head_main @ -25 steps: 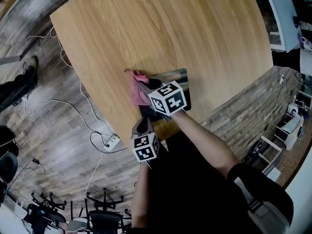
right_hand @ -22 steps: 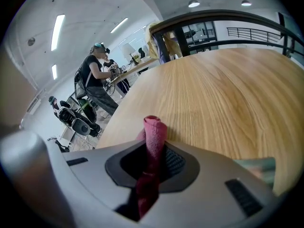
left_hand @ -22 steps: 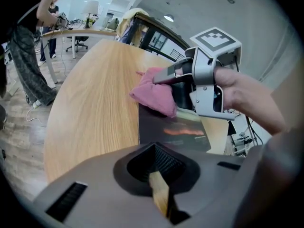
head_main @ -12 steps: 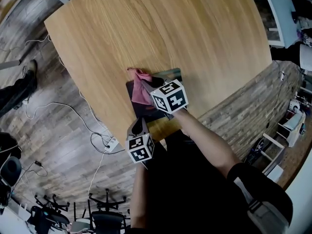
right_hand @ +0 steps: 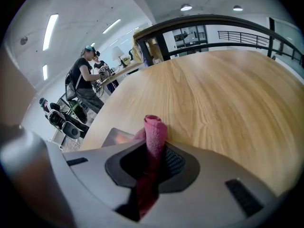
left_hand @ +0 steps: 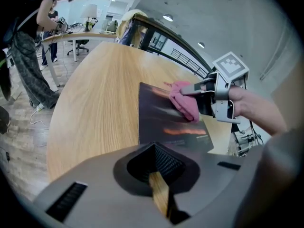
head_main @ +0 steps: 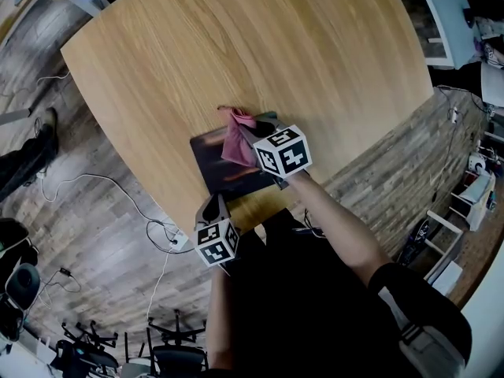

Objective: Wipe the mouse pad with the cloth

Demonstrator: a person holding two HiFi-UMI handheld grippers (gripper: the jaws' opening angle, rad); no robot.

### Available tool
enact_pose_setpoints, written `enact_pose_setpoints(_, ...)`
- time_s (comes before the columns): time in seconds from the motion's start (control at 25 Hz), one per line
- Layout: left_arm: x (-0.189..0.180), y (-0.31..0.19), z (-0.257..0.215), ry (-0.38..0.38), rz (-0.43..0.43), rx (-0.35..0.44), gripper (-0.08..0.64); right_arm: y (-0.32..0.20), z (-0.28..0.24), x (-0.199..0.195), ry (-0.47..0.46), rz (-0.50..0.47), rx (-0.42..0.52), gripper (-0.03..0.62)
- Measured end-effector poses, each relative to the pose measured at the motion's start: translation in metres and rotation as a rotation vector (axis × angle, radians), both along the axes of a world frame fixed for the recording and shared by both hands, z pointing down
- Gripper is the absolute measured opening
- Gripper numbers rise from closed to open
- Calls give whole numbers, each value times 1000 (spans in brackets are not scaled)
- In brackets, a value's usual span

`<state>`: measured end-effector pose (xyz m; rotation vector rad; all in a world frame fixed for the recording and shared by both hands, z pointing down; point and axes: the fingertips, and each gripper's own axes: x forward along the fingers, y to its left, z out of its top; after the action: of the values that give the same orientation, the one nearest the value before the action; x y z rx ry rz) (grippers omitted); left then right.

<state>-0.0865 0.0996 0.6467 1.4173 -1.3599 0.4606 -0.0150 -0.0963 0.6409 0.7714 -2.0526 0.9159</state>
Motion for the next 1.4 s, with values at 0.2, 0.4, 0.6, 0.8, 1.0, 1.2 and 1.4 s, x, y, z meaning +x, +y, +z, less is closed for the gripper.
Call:
enact_pose_setpoints(0.2, 0, 0, -1, -14, 1, -2, 23, -7, 0, 24, 7, 27, -6, 64)
enact_pose_setpoints(0.4, -1, 0, 1, -18, -2, -5, 23, -13, 1, 47, 35, 46, 3, 64)
enact_pose_setpoints(0.6, 0, -1, 1, -24, -1, -4, 23, -19, 1, 72, 58, 71, 15, 64)
enact_pose_setpoints(0.8, 2, 0, 1, -28, -2, -4, 23, -23, 1, 89, 75, 84, 23, 64)
enact_pose_setpoints(1.0, 2, -2, 0, -28, -4, -2, 23, -26, 0, 99, 92, 94, 34, 64)
enact_pose_setpoints(1.2, 1, -2, 1, -35, -12, 7, 23, -32, 3, 119, 175, 101, 70, 63)
enact_pose_setpoints(1.4, 0, -1, 0, -36, -14, 13, 23, -31, -12, 126, 145, 153, 65, 63)
